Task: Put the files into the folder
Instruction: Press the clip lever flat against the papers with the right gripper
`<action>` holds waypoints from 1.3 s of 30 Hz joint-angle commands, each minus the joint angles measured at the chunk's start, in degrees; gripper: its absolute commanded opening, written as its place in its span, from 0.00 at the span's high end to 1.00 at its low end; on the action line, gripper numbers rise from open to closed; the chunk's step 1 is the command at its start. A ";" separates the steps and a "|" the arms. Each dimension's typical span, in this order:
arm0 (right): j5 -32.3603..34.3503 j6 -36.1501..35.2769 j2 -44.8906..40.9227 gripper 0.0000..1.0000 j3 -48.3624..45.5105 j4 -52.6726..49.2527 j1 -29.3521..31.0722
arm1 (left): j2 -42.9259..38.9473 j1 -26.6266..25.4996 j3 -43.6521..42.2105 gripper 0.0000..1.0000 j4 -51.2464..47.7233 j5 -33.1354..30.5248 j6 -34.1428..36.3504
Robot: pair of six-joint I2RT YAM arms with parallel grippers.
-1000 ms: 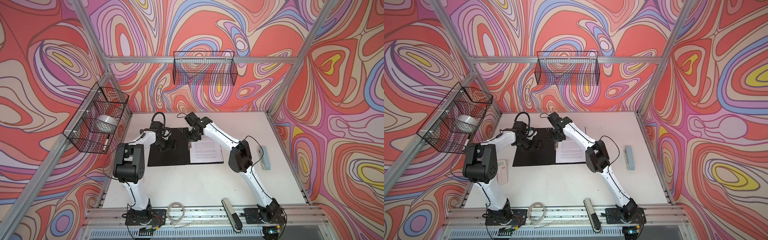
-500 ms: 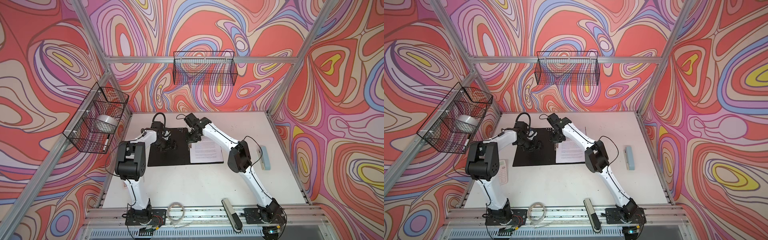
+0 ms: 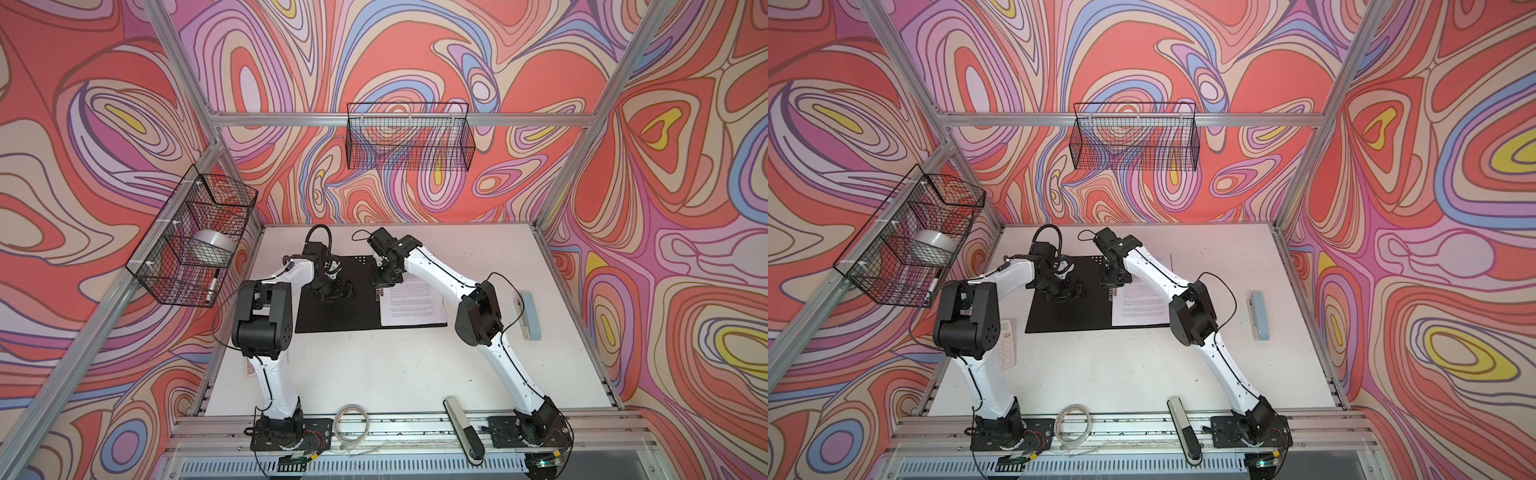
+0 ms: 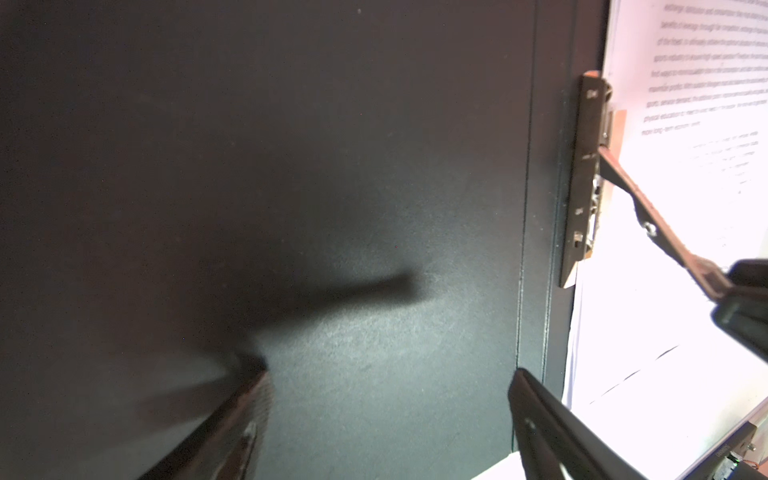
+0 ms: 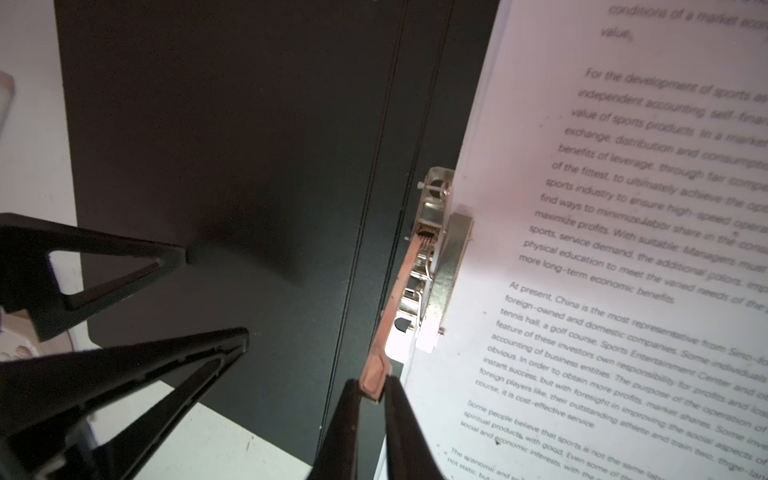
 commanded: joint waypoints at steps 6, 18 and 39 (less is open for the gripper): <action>4.45 -0.85 2.25 0.90 -3.56 -3.38 -0.31 | 1.65 0.36 1.31 0.10 -2.27 -0.69 0.64; 4.98 -0.88 3.28 0.91 -5.49 -3.39 -0.31 | 1.84 0.36 1.66 0.10 -2.52 -0.60 0.73; 5.71 -1.12 6.51 0.91 -6.15 -3.93 -0.31 | 0.69 0.62 2.10 0.10 -3.15 0.94 1.66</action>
